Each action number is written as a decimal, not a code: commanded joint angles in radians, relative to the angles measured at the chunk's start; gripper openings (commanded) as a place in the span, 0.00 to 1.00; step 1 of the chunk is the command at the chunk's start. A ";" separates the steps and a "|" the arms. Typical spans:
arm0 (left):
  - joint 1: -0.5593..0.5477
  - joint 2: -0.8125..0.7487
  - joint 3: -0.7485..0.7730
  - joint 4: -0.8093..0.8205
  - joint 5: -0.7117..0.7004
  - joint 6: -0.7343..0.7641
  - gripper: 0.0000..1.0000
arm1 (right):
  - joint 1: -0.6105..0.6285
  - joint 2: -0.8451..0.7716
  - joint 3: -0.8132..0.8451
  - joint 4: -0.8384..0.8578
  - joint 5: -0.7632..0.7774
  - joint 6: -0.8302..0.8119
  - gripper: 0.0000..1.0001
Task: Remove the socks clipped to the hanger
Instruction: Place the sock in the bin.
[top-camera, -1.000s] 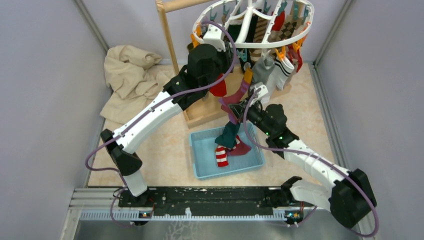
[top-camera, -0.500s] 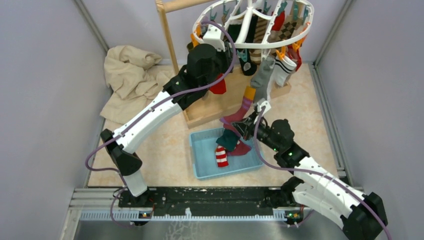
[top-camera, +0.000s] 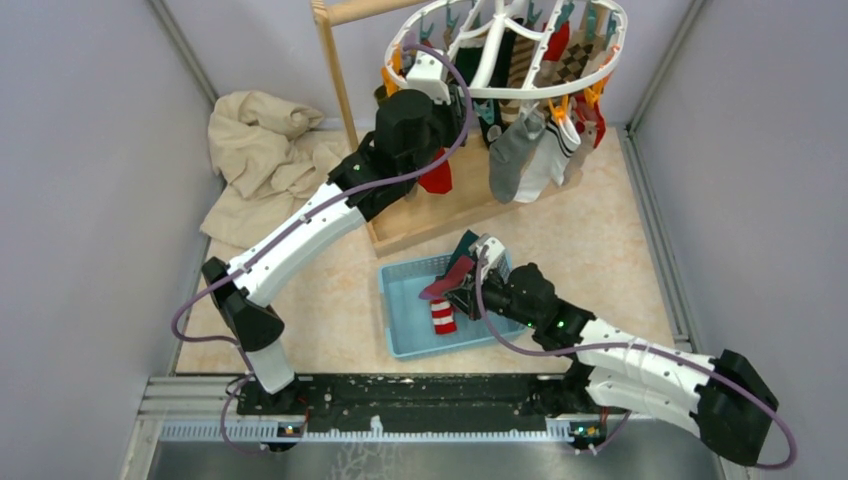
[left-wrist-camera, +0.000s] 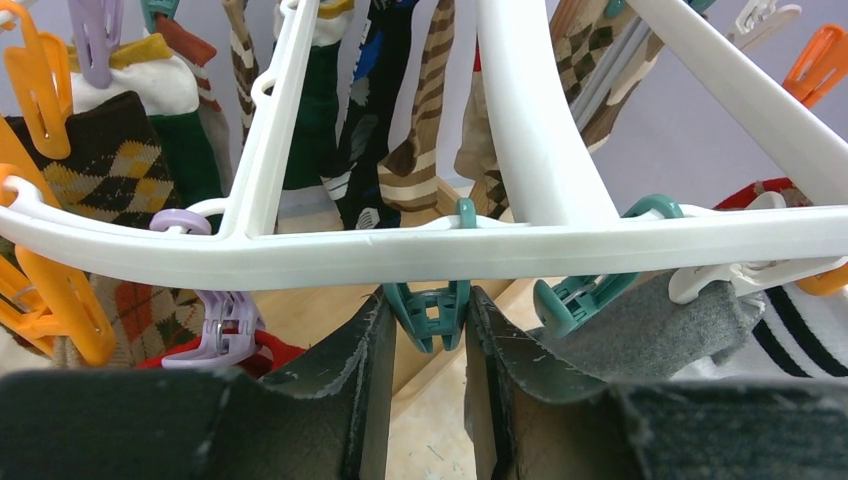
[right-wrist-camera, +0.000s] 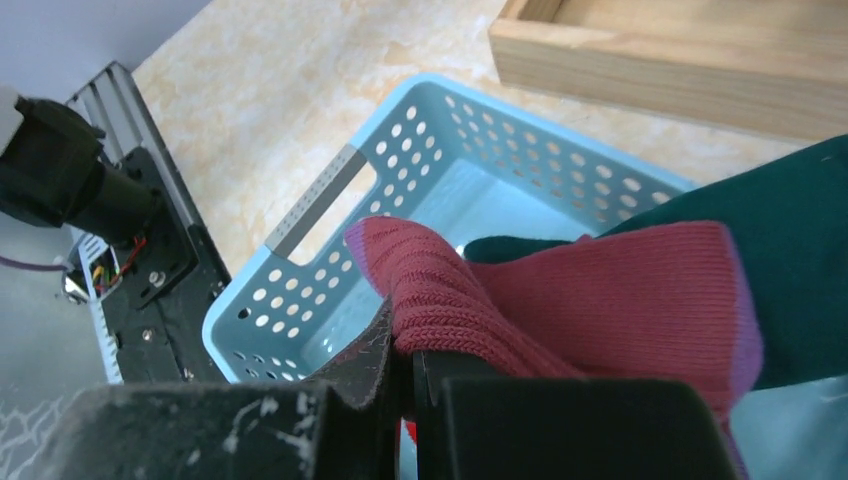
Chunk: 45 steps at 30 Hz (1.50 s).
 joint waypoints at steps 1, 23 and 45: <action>0.003 -0.022 -0.015 0.022 0.021 -0.001 0.35 | 0.063 0.070 -0.004 0.099 0.043 0.029 0.00; 0.003 -0.036 -0.034 0.024 0.043 0.002 0.37 | 0.103 0.251 0.251 -0.137 -0.006 -0.073 0.36; 0.002 -0.022 -0.015 0.030 0.108 0.005 0.37 | 0.093 0.339 0.408 -0.425 0.379 -0.021 0.53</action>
